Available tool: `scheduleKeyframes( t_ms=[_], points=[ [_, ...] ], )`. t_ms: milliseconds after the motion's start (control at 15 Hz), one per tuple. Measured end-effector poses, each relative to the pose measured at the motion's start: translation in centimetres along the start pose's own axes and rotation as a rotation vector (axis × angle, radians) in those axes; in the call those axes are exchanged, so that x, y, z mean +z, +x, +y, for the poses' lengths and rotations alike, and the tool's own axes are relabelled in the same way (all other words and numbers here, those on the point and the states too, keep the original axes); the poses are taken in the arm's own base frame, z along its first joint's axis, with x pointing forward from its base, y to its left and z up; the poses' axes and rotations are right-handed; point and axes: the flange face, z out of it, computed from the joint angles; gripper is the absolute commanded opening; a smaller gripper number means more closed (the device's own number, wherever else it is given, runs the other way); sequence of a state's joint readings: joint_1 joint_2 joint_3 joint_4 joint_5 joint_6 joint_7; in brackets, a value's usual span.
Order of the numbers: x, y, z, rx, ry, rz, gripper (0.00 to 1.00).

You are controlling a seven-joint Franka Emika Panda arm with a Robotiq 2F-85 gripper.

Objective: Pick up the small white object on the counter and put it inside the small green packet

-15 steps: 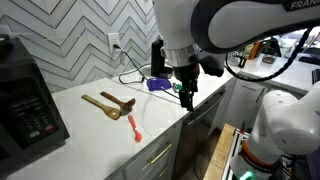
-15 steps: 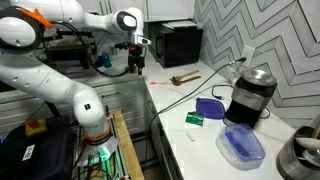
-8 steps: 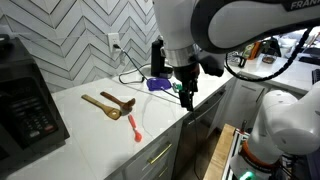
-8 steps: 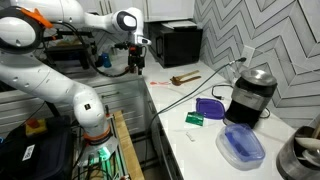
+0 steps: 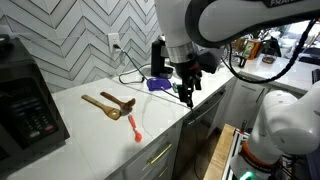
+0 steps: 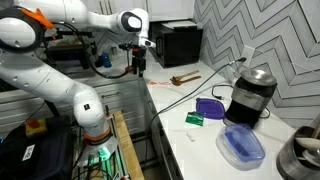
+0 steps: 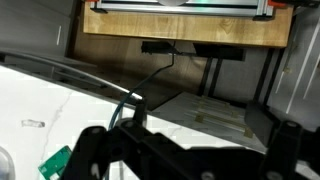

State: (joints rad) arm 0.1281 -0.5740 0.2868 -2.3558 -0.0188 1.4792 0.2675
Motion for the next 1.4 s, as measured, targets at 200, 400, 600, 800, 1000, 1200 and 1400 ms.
scheduleKeyframes(
  t_ms=[200,400,600,800,1000,1200,1400],
  points=[
    [0.8,0.7,3.4,0.145,0.035,-0.058,1.00],
    [2.2,1.3,7.1,0.295,0.069,-0.104,1.00],
    [4.5,1.2,11.2,0.453,0.097,-0.149,1.00],
    [6.1,1.1,14.5,0.556,0.106,-0.136,1.00],
    [5.9,1.3,14.1,0.546,0.100,-0.131,1.00],
    [5.8,1.3,14.0,0.544,0.098,-0.129,1.00],
    [6.1,1.5,14.8,0.574,0.108,-0.141,1.00]
  ],
)
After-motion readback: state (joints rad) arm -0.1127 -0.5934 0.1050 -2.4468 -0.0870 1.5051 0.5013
